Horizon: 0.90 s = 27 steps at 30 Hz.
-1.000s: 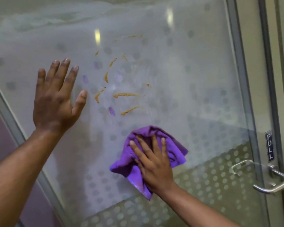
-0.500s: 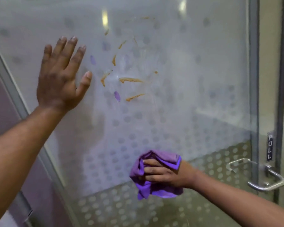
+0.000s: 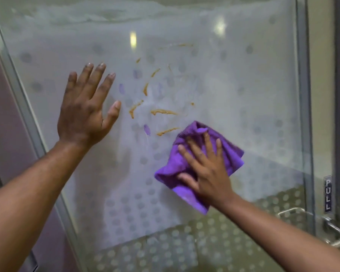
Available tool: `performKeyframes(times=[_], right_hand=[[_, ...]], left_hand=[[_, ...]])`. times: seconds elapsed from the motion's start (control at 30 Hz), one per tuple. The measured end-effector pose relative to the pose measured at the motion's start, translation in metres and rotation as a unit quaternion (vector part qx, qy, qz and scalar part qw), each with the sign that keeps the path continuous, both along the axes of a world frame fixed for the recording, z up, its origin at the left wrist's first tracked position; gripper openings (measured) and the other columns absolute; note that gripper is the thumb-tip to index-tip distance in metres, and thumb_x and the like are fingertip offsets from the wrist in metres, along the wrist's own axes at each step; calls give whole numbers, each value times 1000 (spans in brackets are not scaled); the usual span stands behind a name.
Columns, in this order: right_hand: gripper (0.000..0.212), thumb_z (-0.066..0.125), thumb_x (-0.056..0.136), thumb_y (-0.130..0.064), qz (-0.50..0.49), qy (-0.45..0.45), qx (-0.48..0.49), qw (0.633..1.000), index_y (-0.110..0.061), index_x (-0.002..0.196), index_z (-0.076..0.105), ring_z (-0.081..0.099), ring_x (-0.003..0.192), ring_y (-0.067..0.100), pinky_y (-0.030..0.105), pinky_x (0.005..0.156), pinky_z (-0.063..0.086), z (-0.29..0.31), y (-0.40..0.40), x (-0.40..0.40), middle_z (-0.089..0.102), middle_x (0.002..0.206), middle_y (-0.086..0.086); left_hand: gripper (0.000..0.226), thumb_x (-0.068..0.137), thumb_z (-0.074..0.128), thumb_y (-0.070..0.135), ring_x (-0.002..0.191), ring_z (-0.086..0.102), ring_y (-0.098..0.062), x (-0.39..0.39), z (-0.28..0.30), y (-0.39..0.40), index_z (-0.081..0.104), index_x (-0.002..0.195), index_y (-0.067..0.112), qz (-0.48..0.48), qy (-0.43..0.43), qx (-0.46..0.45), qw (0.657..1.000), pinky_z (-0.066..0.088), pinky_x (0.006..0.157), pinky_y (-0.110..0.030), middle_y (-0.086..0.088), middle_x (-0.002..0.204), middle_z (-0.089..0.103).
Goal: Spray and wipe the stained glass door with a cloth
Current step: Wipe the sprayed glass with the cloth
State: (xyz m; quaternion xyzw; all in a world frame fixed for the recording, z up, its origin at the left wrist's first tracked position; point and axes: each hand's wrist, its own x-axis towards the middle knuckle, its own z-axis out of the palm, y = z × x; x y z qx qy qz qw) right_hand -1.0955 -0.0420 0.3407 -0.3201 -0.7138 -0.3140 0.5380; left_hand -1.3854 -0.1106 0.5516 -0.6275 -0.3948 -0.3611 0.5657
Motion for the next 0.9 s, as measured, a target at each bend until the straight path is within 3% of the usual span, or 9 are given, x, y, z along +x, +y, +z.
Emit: performKeyframes(times=[0.07, 0.17, 0.23, 0.33, 0.47, 0.6, 0.67, 0.8, 0.9], right_hand=[[77, 55, 97, -69, 14, -42, 12, 999, -32, 161, 38, 12, 161, 42, 72, 124, 6, -20, -2, -21, 26, 172, -2], [69, 52, 103, -61, 34, -122, 27, 992, -35, 163, 32, 15, 161, 40, 66, 126, 4, -40, 1, -14, 22, 174, -4], [61, 49, 108, -54, 33, -178, 28, 983, -33, 164, 33, 17, 161, 36, 58, 130, 5, -52, 4, 3, 30, 172, 0], [48, 44, 111, -49, 20, -212, 22, 977, -31, 155, 49, 27, 157, 31, 47, 132, 7, -61, 8, 40, 50, 160, 1], [50, 35, 111, -48, -21, -148, 10, 989, -35, 160, 36, 20, 160, 27, 50, 131, 6, -41, 12, 56, 45, 162, -2], [59, 46, 106, -41, -31, -24, -7, 999, -29, 162, 34, 9, 162, 36, 63, 128, 6, -6, 0, 6, 30, 170, 0], [60, 48, 106, -44, -4, -26, -7, 1000, -30, 163, 35, 10, 162, 40, 65, 127, 7, 0, -11, -29, 28, 172, -1], [65, 64, 102, -35, 64, -170, 11, 983, -30, 161, 39, 14, 162, 36, 60, 129, 8, -34, -22, -60, 29, 172, -3], [46, 52, 110, -28, 90, -322, 33, 942, -30, 156, 49, 24, 160, 29, 47, 131, 12, -72, -18, -26, 39, 166, -7]], left_hand=[[64, 109, 39, 49, 162, 26, -35, 0, -1, -1, 41, 163, 15, 2, 2, 3, 1000, 16, 133, -57, -13, 173, 33], [64, 109, 40, 49, 162, 27, -35, 1, -1, -2, 41, 163, 15, 5, 4, 2, 1000, 15, 133, -56, -13, 173, 33], [64, 109, 39, 49, 163, 26, -34, 1, 0, -2, 40, 163, 15, 6, 6, -1, 1000, 15, 133, -56, -13, 174, 33], [64, 109, 39, 49, 162, 27, -35, -1, 1, -2, 41, 163, 14, 2, 9, 2, 1000, 16, 133, -56, -13, 173, 33], [63, 108, 41, 47, 162, 28, -35, -1, 0, 0, 42, 162, 14, 1, 8, 11, 1000, 16, 133, -57, -13, 173, 35], [63, 109, 38, 50, 162, 27, -34, -1, 0, 1, 41, 163, 16, 2, 4, 11, 1000, 16, 133, -56, -11, 174, 34], [63, 110, 38, 50, 162, 28, -34, -2, 0, 1, 41, 163, 16, 2, 5, 11, 1000, 17, 133, -56, -11, 173, 34], [63, 109, 40, 49, 162, 27, -34, -2, 1, -1, 40, 164, 17, 5, 6, 4, 1000, 16, 133, -55, -11, 174, 33], [63, 110, 37, 50, 163, 26, -32, -2, 1, -2, 40, 164, 18, 3, 6, 2, 1000, 15, 134, -54, -10, 174, 33]])
